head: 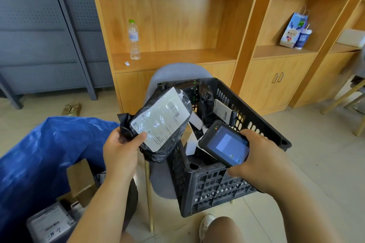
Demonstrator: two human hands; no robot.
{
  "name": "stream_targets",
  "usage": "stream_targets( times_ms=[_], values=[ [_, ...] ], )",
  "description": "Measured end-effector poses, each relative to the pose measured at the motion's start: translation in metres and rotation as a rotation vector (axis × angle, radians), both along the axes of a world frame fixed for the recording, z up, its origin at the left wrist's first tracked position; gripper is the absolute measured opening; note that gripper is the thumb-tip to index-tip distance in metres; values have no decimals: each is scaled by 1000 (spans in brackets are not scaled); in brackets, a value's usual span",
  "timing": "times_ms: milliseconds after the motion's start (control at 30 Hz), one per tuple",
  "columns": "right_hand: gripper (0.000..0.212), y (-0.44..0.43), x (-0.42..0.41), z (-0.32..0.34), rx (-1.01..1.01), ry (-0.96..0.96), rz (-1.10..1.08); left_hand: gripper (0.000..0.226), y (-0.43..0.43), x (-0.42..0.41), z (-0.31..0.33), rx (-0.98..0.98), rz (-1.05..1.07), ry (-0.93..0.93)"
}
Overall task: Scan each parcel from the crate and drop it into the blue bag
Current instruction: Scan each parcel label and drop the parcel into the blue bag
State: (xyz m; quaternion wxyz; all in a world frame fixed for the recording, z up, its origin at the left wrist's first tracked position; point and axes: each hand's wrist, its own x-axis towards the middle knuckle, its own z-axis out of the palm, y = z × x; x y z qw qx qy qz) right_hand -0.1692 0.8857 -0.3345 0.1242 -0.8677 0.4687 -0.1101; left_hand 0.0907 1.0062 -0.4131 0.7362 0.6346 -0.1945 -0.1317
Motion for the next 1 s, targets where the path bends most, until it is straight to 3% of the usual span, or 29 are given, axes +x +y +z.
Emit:
stream_targets(
  times_ms=[200, 367, 633, 700, 833, 1000],
  values=[
    [89, 3, 7, 2, -14, -8, 7, 24, 11, 5, 1, -33, -2, 47],
    [80, 14, 31, 1, -47, -26, 74, 19, 45, 23, -3, -71, 66, 200],
    [86, 38, 90, -9, -19, -48, 264, 30, 131, 69, -29, 144, 374, 200],
    [85, 44, 101, -12, -2, -60, 297, 28, 143, 81, -34, 181, 377, 195],
    [78, 48, 111, -17, 13, -55, 322, 56, 151, 91, -44, 355, 307, 212],
    [83, 34, 103, -16, 11, -62, 259, 13, 135, 83, -51, 395, 131, 214]
  ],
)
